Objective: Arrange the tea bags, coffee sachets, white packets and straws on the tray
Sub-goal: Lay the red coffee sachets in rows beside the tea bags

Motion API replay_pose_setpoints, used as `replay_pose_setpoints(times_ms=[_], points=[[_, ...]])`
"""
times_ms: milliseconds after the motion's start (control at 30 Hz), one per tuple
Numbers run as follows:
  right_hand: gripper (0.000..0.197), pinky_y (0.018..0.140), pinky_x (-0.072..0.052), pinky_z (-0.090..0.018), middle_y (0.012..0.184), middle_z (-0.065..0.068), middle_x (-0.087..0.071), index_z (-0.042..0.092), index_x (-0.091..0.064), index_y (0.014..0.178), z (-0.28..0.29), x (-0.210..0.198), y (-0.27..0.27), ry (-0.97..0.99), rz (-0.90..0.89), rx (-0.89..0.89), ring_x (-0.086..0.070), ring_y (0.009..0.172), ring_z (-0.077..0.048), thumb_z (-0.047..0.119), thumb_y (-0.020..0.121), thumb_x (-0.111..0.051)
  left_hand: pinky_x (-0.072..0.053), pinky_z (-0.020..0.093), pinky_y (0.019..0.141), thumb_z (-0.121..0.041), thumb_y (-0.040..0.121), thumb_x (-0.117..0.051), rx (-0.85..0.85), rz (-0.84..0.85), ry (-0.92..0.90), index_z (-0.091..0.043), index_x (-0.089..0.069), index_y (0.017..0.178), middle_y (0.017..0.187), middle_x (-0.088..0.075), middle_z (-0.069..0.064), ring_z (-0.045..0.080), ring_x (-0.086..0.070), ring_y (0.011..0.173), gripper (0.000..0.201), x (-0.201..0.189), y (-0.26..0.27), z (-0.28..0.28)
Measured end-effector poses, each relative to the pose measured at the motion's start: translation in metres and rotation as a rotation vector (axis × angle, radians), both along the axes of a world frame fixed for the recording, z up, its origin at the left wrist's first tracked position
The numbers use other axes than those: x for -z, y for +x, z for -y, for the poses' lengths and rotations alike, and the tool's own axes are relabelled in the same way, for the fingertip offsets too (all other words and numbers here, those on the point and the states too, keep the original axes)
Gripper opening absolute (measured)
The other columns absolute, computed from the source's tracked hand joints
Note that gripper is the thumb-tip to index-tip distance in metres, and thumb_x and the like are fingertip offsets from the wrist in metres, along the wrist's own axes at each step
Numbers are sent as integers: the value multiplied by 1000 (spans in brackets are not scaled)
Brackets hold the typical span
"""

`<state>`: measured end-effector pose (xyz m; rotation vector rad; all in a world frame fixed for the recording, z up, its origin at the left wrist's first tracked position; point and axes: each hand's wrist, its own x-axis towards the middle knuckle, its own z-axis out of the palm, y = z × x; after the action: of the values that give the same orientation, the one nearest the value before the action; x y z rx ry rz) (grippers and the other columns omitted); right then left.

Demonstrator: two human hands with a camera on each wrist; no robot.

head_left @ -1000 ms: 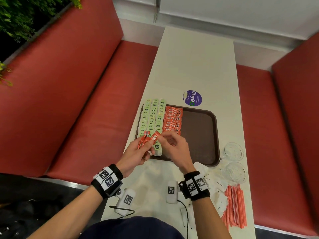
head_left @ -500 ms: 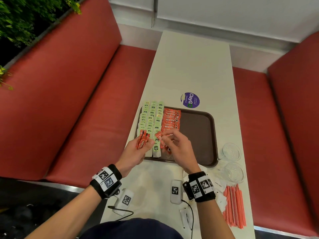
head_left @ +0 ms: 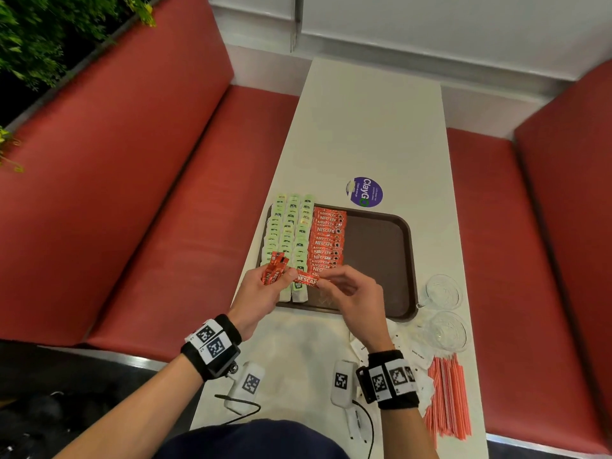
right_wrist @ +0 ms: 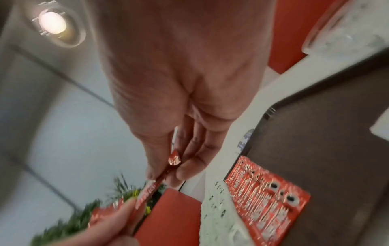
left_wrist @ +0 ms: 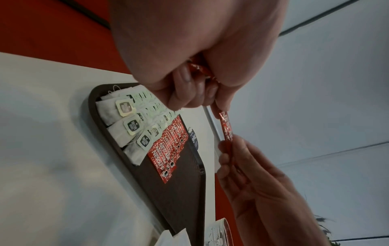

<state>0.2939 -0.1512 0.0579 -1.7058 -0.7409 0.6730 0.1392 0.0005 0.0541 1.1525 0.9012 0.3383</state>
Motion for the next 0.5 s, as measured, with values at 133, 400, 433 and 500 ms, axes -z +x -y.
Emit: replay_pose_setpoints(times_ms=[133, 400, 433, 500], points=[[33, 84, -58, -13, 108, 13, -78, 26, -80, 115, 3, 8, -2, -65, 394, -6, -74, 92, -4, 28, 85, -94, -32, 23, 54, -31, 101, -74, -26, -48, 35, -19, -78, 119, 63, -62, -18, 1, -46, 51, 21, -1, 7, 3], [31, 88, -63, -32, 115, 5, -75, 24, -77, 119, 9, 36, 21, -170, 638, -36, -72, 99, -10, 34, 91, -86, -45, 67, 102, -35, 102, -73, 65, -125, 72, -13, -74, 115, 118, -61, -5, 45, -51, 109, 26, -19, 4, 1], [30, 88, -63, -33, 114, 5, -75, 24, -77, 118, 10, 43, 28, -211, 638, -27, -71, 98, -10, 34, 91, -86, -40, 68, 107, -33, 103, -72, 58, -136, 66, -13, -73, 113, 125, -53, -7, 38, -42, 121, 23, -17, 2, -1], [28, 87, -62, -35, 109, 8, -75, 25, -77, 116, 13, 59, 43, -296, 628, -18, -69, 95, -9, 35, 91, -86, -56, 61, 84, -33, 103, -72, 47, -146, 40, -14, -72, 112, 114, -66, -1, 40, -39, 119, 21, -12, -3, -4]])
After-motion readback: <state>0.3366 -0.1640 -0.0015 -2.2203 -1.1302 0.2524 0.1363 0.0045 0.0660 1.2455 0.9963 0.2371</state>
